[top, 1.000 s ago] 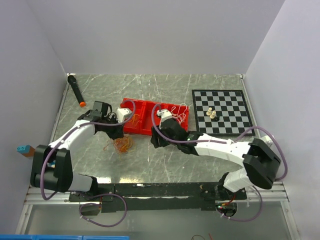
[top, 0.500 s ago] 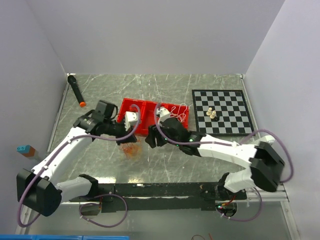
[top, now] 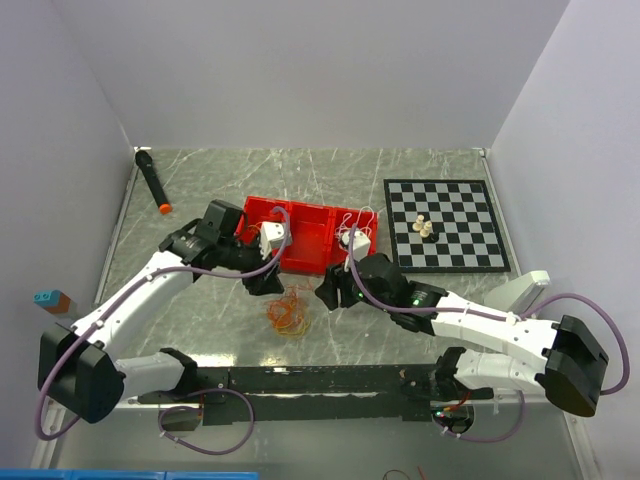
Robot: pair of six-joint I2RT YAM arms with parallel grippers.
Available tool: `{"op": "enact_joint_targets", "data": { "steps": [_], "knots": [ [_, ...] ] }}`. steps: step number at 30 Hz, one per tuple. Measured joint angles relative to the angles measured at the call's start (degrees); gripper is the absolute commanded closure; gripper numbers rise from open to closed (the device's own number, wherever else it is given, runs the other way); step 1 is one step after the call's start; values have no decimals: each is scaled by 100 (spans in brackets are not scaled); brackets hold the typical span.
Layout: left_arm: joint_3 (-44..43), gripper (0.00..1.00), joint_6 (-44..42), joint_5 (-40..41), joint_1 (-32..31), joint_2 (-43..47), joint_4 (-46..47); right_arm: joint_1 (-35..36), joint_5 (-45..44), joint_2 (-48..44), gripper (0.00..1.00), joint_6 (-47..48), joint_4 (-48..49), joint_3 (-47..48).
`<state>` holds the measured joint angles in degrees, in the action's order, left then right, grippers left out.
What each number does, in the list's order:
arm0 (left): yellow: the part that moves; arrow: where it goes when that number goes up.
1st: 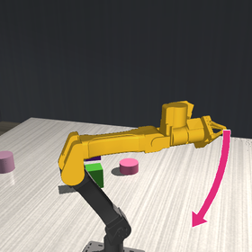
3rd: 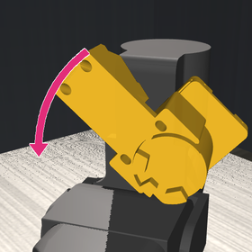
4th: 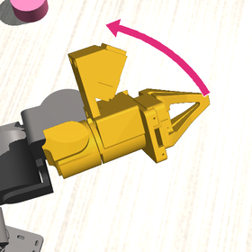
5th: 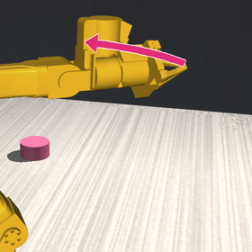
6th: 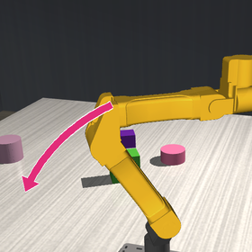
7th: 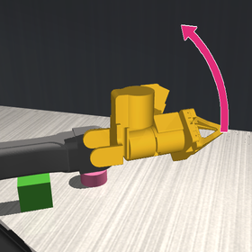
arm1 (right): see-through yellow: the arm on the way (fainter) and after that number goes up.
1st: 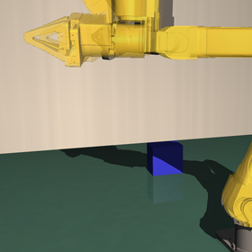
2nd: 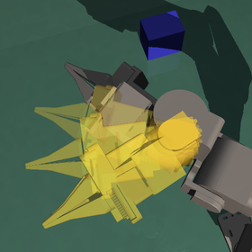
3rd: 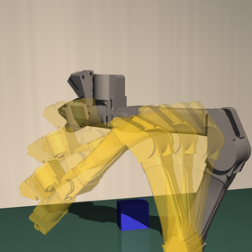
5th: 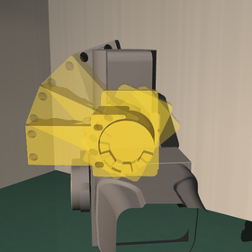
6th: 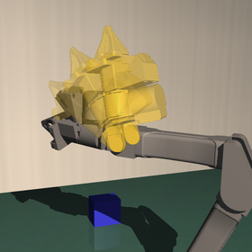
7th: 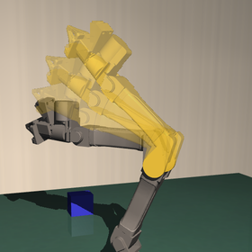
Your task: Untangle the cables
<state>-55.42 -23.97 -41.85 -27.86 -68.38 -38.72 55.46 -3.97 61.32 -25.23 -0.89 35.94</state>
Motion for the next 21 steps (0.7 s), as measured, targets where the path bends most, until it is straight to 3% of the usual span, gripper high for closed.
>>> {"op": "enact_joint_targets", "data": {
  "steps": [10, 21],
  "knots": [
    [555, 36, -44, 782, 7, -98, 195, 11, 192, 48, 40, -74, 4, -33],
    [796, 37, -595, 595, -208, -1106, 114, 96, 286, -48, 42, -195, -94, -435]
  ]
}}
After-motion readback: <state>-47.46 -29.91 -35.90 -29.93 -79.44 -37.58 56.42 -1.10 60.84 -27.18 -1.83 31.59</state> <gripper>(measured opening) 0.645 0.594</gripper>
